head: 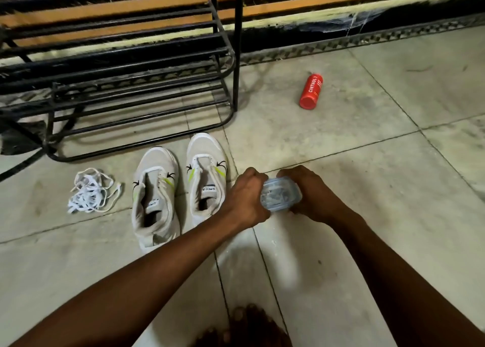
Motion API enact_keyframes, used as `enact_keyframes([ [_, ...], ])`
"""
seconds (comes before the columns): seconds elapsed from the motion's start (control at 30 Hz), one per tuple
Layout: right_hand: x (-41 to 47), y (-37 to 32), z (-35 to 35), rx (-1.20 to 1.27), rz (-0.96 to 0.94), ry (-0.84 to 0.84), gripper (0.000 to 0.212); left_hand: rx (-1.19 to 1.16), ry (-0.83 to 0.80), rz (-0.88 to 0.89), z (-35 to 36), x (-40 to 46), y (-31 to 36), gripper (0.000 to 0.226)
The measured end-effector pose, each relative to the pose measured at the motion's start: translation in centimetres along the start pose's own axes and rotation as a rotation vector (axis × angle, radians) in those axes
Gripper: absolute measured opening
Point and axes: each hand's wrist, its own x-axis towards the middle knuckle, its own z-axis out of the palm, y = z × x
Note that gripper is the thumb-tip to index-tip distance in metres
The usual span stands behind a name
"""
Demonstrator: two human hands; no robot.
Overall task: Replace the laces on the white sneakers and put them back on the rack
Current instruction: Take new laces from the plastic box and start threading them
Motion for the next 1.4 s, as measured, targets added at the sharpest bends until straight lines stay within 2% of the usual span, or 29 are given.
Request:
enact_keyframes([
  [0.13,0.3,0.4,0.9,0.005,0.003,0.024,0.058,0.023,0.025,-0.049,1.4,0.5,-0.1,0.054],
  [0.3,1.0,2.1,2.2,0.007,0.004,-0.035,0.088,0.035,0.004,-0.072,2.3,0.7,-0.7,0.065],
  [0.4,1.1,2.2,2.1,-0.008,0.006,-0.066,0.089,0.064,0.004,-0.070,2.5,0.9,-0.6,0.061],
  [0.53,1.6,2.2,1.9,-0.047,0.037,-0.133,0.073,0.086,-0.013,-0.083,2.6,1.1,-0.6,0.052],
  [0.73,1.3,2.8,2.1,-0.008,0.008,-0.115,0.077,0.059,-0.027,-0.078,2.9,1.3,-1.0,0.049],
  [0.83,0.9,3.2,1.7,0.062,-0.015,-0.122,0.093,0.034,-0.027,-0.068,2.4,1.5,-1.2,0.052],
  [0.87,0.9,3.4,1.6,0.084,-0.018,-0.128,0.092,0.036,-0.025,-0.069,2.2,1.6,-1.3,0.053],
  [0.97,1.1,3.7,1.5,0.108,-0.005,-0.115,0.067,0.044,-0.045,-0.087,1.8,1.5,-1.4,0.070],
  [1.03,1.3,3.8,1.5,0.113,0.031,-0.097,0.061,0.036,-0.064,-0.098,1.5,1.5,-1.4,0.076],
  [1.13,1.6,3.8,1.3,0.072,0.054,-0.123,0.065,0.046,-0.079,-0.089,1.5,1.8,-1.5,0.068],
  [1.23,2.2,3.9,1.0,0.026,0.067,-0.183,0.068,0.067,-0.069,-0.111,1.3,1.8,-1.2,0.076],
  [1.3,2.4,3.9,0.8,0.056,0.100,-0.184,0.068,0.048,-0.073,-0.123,1.4,1.7,-0.8,0.081],
  [1.4,2.9,4.0,0.7,0.105,0.160,-0.167,0.070,0.079,-0.082,-0.093,1.9,1.3,-0.8,0.073],
])
